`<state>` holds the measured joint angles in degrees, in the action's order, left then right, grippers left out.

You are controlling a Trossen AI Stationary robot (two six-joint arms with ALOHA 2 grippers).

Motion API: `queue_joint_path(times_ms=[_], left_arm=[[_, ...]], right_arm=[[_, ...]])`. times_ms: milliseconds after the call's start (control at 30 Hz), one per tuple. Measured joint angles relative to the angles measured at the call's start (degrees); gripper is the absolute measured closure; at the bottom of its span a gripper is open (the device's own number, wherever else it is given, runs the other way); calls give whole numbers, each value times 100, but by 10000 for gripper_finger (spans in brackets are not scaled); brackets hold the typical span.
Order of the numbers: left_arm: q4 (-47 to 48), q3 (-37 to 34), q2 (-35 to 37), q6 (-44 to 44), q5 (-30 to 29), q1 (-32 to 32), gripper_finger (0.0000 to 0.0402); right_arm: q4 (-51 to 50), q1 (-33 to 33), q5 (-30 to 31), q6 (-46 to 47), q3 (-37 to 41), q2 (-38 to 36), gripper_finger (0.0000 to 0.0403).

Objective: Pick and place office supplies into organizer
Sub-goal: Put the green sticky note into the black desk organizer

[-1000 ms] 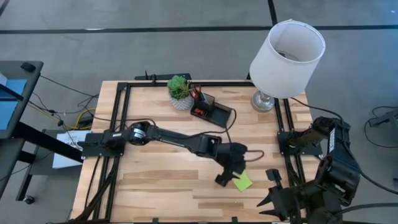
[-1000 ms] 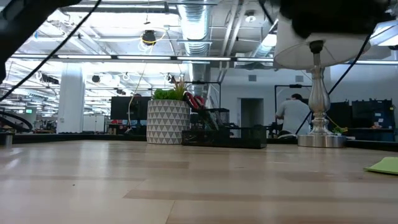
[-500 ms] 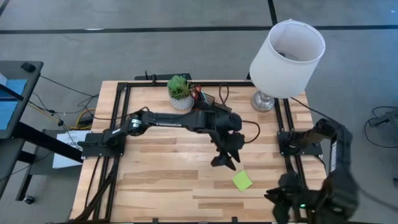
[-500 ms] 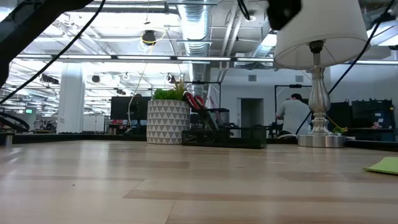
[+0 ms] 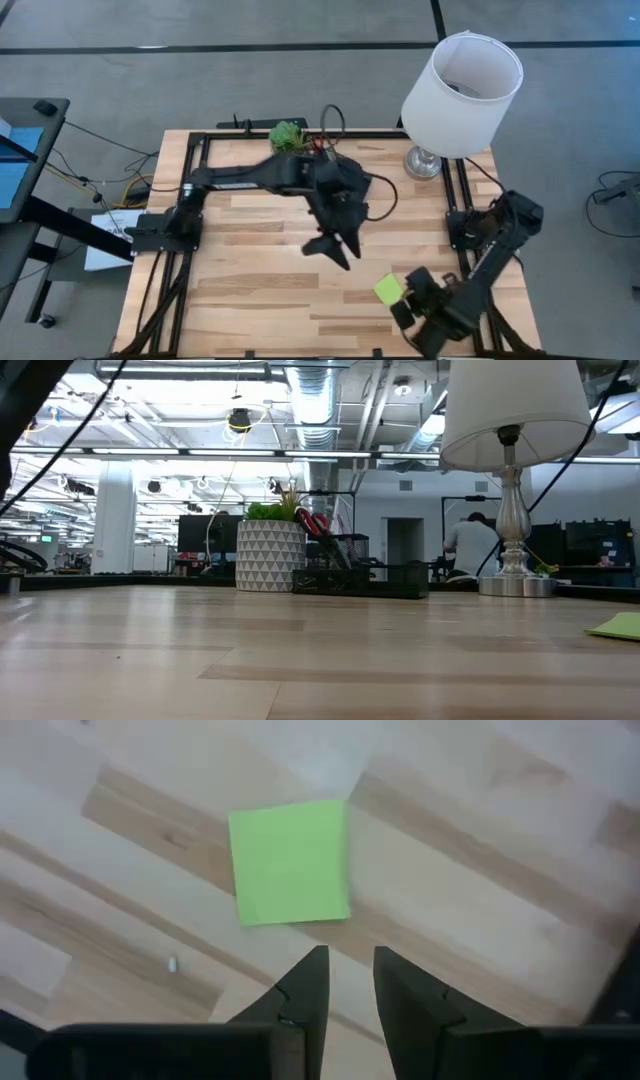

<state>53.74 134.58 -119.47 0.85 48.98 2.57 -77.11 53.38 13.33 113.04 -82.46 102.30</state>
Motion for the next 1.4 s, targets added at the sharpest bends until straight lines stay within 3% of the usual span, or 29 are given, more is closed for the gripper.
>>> queue_joint_path(times_ms=[167,267,367,600,667,767,1000,1200,1400], left_arm=[[-40,0,648,78,-118,-22,191],[9,4,1126,87,-551,-21,191],[163,9,1550,98,-1072,28,191],[578,9,2346,115,-2409,275,191],[706,9,2483,115,-2780,389,191],[947,7,2604,115,-3278,581,191],[1355,2,2611,174,-4032,1022,191],[1322,2,2548,157,-4080,1237,191],[1285,2,2500,153,-4087,1318,191]], right_arm=[[715,-492,-727,-785,331,2,327],[438,-760,-1370,-1455,510,-82,327],[-22,-990,-1607,-1981,688,-467,327],[-168,-1302,-456,-1925,1401,-2406,327],[336,-1347,-115,-1574,1726,-2913,327],[1312,-1377,-132,-1552,2272,-3245,327],[2434,-1383,-464,-1815,2838,-2475,327],[3178,-1524,-1323,-1837,2844,-1659,327],[3646,-1661,-1641,-1916,2842,-1009,327]])
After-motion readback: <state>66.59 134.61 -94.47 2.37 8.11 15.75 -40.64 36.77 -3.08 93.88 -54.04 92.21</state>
